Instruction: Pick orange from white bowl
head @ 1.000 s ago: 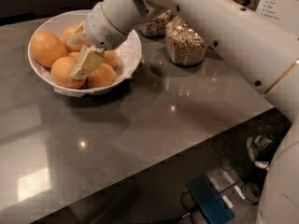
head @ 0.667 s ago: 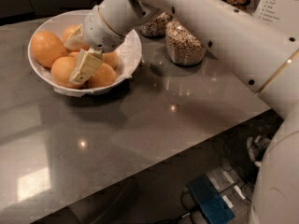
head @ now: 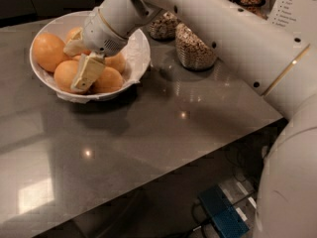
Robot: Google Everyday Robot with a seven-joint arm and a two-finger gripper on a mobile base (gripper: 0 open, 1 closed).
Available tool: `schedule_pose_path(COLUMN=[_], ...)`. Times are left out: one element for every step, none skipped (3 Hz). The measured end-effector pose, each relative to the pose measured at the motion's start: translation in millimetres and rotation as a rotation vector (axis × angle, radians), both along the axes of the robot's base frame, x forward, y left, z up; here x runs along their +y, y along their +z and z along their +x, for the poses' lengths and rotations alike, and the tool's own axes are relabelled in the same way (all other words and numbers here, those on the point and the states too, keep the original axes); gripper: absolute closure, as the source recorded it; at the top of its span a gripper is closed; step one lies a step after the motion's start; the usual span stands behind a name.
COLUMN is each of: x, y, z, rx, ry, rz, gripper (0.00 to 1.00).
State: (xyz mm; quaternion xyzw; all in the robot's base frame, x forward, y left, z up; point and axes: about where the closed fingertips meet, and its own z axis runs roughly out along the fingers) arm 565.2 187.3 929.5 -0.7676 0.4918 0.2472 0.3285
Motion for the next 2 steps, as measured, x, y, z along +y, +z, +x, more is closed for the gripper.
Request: schedule_pose_path(x=[0.3, 0.0], y=[-4.4, -10.1], z=[3.4, 7.5], rx=[0.007, 0.021], ry=[0.002, -0.001], rz=[-0.010, -0.016], gripper=[0.32, 0.32])
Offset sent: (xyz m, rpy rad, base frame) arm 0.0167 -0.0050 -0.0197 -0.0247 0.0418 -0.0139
